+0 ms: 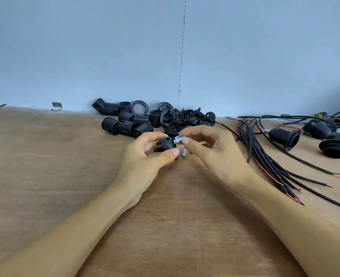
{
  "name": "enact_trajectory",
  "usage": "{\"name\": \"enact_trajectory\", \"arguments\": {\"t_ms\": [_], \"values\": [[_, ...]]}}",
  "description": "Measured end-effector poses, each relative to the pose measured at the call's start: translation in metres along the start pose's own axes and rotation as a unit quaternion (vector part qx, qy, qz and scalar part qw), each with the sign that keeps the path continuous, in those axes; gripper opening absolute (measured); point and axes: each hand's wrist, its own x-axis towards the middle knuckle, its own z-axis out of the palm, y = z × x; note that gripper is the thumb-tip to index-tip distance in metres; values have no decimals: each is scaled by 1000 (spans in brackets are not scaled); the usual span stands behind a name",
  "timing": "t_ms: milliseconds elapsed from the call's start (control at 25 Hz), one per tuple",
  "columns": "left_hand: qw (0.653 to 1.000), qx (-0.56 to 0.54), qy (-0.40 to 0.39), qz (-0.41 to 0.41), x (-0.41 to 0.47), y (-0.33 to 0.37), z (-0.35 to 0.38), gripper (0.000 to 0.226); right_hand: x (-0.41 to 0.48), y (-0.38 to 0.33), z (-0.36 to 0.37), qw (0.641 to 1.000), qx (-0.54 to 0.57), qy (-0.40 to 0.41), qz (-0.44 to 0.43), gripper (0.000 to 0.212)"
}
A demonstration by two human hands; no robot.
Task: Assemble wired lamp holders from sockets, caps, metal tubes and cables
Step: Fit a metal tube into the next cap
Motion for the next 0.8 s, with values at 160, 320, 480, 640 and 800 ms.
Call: {"name": "enact_trajectory", "arguments": {"t_ms": [160, 320, 480, 640, 800], "values": [[1000, 17, 6, 16, -2, 1, 2, 44, -2, -4, -2, 1000, -18, -3, -2, 11], [998, 48, 17, 30, -3, 2, 3, 44, -3, -6, -1, 1000, -30, -4, -3, 10], [996, 69, 16, 48, -6, 4, 3, 44, -4, -6, 0, 1000, -28, -2, 5, 7], [993, 92, 22, 74, -8, 6, 3, 42, -5, -5, -1, 998, -54, -6, -7, 13], [989, 109, 12, 101, -13, 10, 7, 44, -6, -4, 1, 994, -106, 11, -23, 44]]}}
